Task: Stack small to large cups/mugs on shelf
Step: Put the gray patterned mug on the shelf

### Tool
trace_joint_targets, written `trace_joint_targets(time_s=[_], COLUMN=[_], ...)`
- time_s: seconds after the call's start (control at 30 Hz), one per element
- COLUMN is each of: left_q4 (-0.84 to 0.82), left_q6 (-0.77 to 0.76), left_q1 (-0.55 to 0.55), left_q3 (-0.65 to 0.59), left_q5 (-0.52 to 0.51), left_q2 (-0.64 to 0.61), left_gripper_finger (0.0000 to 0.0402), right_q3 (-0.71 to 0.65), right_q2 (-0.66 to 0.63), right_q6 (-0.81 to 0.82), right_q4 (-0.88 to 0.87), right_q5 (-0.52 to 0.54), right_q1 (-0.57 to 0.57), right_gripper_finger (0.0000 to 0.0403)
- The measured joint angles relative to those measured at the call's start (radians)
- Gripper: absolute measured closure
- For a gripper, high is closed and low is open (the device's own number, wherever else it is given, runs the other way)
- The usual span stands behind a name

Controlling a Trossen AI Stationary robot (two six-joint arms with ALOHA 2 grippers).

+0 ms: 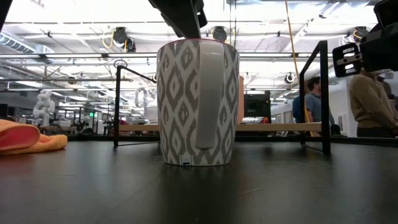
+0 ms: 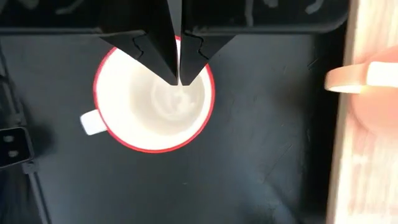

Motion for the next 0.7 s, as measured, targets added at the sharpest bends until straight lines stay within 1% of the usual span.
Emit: trace_joint_targets(time_s=[0.17, 0.27, 0.37, 0.6, 0.7], left_q4=[0.016, 0.037, 0.053, 0.054, 0.054], left_q6=[0.02, 0.046, 0.06, 0.058, 0.058], left_q1=[-0.013, -0.027, -0.039, -0.045, -0.044], left_q3=[0.0, 0.0, 0.0, 0.0, 0.0], left_q5=[0.027, 0.028, 0.028, 0.028, 0.027], left_q2=[0.0, 0.0, 0.0, 0.0, -0.001], left_gripper_finger=[0.0381, 0.0361, 0.0325, 0.0209, 0.0165], right_q3=[0.0, 0.0, 0.0, 0.0, 0.0], right_q2=[0.0, 0.0, 0.0, 0.0, 0.0], right_q6=[0.0, 0.0, 0.0, 0.0, 0.001], right_q4=[0.0, 0.0, 0.0, 0.0, 0.0], right_q5=[0.0, 0.0, 0.0, 0.0, 0.0], right_q1=[0.0, 0.0, 0.0, 0.0, 0.0], right_gripper_finger=[0.0403, 0.0403, 0.0403, 0.0403, 0.0403])
